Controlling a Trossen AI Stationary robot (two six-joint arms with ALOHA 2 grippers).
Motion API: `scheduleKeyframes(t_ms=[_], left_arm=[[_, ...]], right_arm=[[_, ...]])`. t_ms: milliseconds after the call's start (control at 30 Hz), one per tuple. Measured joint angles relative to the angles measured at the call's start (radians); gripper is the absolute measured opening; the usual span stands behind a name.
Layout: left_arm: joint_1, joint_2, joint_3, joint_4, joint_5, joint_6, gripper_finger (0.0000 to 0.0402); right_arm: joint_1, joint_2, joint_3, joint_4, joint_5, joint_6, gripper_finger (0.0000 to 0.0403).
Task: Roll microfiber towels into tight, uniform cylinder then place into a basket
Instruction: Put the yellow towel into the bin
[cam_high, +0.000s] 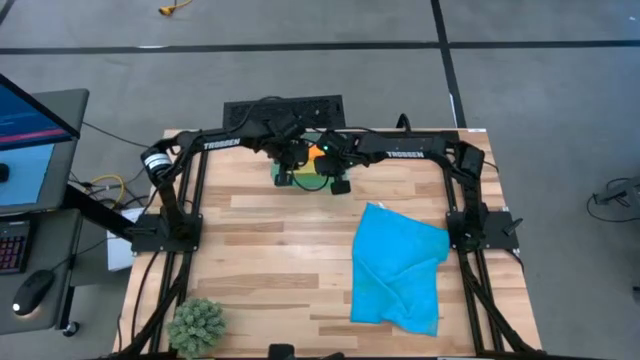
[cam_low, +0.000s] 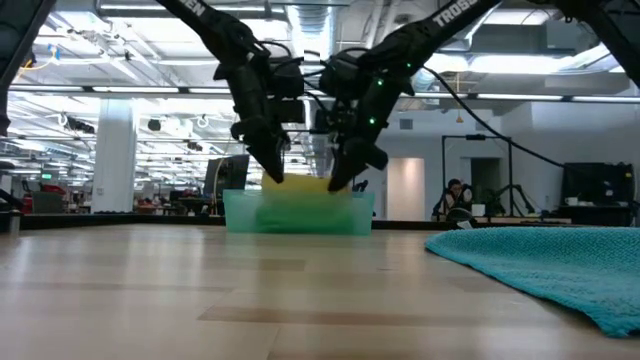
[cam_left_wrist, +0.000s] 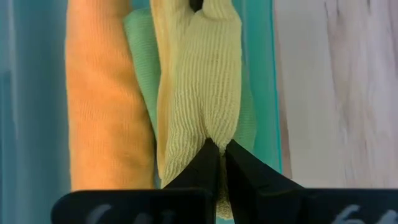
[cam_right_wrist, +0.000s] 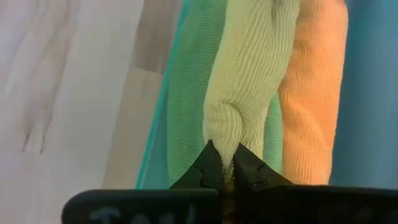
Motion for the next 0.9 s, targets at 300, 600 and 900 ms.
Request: scheduleKeyframes(t_ms=[300,600,900], left_arm=[[0.0,0.025,-0.001,-0.001,-0.018,-0.077,0.0004],[-0.004,0.081,-0.001,-0.038,-0.006,-0.143,0.0004],[-0.009,0.081,0.007,-0.027,-0.026,-0.146,0.0004]], right_arm=[[0.016,0.0,-0.001,-0.013,0.007,0.011,0.0018],[0.016,0.022,-0.007,-0.011,-0.002,0.044,0.0025],[0.018,0.035,-0.008,-0.002,0.011,0.05,0.0047]])
